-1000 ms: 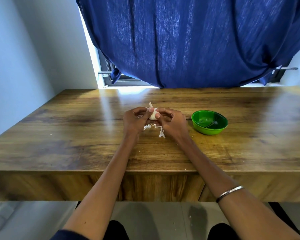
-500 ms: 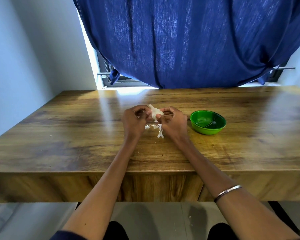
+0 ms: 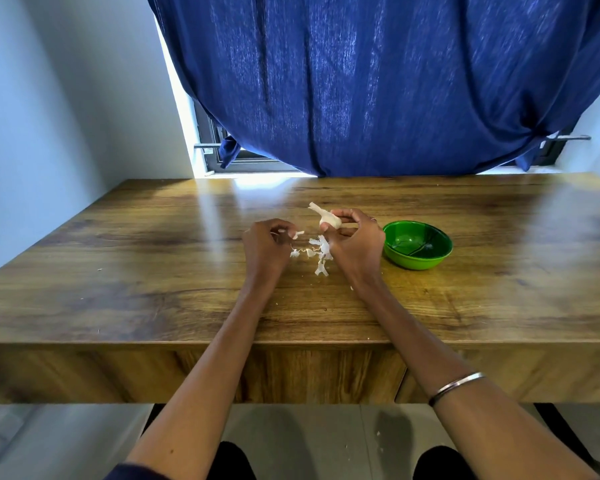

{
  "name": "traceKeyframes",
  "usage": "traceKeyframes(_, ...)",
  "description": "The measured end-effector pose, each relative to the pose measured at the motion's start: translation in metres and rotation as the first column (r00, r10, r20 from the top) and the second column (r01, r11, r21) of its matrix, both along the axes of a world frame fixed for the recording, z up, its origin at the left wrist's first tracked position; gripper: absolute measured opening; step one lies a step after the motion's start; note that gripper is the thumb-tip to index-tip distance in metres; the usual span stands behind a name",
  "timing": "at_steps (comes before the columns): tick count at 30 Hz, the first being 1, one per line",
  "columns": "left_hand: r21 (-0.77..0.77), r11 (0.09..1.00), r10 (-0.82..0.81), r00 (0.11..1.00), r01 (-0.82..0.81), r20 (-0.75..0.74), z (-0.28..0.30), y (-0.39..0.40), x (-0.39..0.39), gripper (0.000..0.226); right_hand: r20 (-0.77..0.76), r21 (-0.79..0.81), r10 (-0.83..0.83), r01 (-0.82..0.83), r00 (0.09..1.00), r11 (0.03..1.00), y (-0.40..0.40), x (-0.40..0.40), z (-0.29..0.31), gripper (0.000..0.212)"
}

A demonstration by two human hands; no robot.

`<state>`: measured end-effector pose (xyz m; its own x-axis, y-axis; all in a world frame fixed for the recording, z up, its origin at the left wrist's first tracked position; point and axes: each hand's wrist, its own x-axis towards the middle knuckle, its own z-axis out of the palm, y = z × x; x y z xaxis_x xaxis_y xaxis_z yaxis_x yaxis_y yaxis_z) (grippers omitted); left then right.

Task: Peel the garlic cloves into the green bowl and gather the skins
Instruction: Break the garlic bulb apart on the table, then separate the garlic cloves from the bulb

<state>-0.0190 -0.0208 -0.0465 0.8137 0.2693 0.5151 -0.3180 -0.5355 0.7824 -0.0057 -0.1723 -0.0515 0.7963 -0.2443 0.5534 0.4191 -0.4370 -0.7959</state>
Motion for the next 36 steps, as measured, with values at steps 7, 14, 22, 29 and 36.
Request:
traceKeyframes(7,-0.168,0.979,-0.120,0.993,0.118,0.000,0.009,-0.008,-0.004,0.026,0.015,-0.108,0.074,-0.072,0.997,0.992,0.002,-0.004,0.003,0.031)
traceKeyframes(14,-0.572,0.798,-0.246,0.969,0.192,-0.018,0.011,-0.007,-0.005,0.020,0.012,-0.060,0.137,-0.136,0.991,0.989,0.006,-0.002,-0.001,0.032)
traceKeyframes(22,-0.551,0.810,-0.250,0.968,0.200,-0.017,0.012,-0.006,-0.006,0.015,-0.049,-0.026,0.186,-0.187,0.981,0.982,0.001,-0.005,0.000,0.040)
traceKeyframes(29,-0.450,0.868,-0.240,0.971,0.211,-0.007,0.009,-0.006,-0.004,0.012,-0.085,-0.010,0.254,-0.256,0.963,0.967,0.002,-0.010,0.006,0.025)
traceKeyframes(36,-0.521,0.839,-0.190,0.982,0.158,-0.009,0.011,-0.004,-0.004,0.015,-0.132,0.249,0.256,-0.218,0.958,0.944,0.000,-0.007,0.007,0.013)
